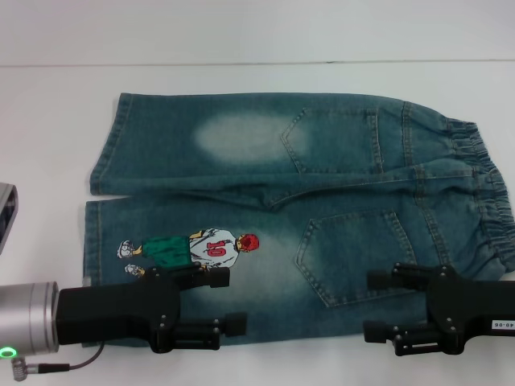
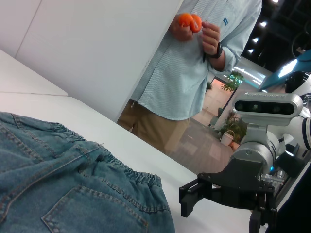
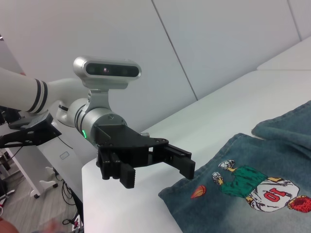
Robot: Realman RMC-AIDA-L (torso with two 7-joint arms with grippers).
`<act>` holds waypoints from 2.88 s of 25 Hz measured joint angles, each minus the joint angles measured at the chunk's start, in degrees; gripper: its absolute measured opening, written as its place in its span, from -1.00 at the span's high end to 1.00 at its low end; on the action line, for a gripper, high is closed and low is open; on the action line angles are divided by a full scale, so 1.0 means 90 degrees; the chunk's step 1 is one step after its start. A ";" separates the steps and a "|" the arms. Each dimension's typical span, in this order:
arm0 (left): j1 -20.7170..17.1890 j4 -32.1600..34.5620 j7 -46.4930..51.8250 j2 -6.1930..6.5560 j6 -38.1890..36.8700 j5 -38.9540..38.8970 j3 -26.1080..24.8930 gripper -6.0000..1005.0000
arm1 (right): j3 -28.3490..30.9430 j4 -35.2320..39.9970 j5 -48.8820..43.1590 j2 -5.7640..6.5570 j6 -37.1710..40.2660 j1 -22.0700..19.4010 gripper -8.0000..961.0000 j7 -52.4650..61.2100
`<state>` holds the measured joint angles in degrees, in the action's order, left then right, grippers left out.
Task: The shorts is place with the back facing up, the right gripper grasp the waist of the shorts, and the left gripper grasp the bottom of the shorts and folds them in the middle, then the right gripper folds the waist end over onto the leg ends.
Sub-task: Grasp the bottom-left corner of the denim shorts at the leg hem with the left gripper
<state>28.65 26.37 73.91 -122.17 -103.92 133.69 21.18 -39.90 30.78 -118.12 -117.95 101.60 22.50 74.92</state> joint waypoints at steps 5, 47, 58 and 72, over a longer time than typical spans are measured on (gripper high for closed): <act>-0.0005 0.0000 0.0000 0.0000 0.0006 0.0000 0.0000 -0.77 | 0.0000 0.0000 0.0000 0.0000 0.0000 0.0000 -0.92 0.0003; -0.1295 0.2049 0.2471 0.0186 0.0324 0.1010 -0.0991 -0.77 | 0.0009 -0.0028 0.0000 0.0000 0.0010 0.0000 -0.91 0.0103; -0.1193 0.2067 0.2535 0.0170 0.0127 0.1066 -0.0778 -0.77 | 0.0003 -0.0002 -0.0001 -0.0017 -0.0026 0.0016 -0.91 0.0158; -0.1134 0.2227 0.2567 0.0183 0.0112 0.1057 -0.0814 -0.77 | 0.0039 0.0007 -0.0001 0.0000 -0.0018 -0.0012 -0.91 0.0162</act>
<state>18.45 46.41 97.02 -120.52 -102.92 143.20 13.86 -39.55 30.85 -118.13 -117.95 101.44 22.39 76.38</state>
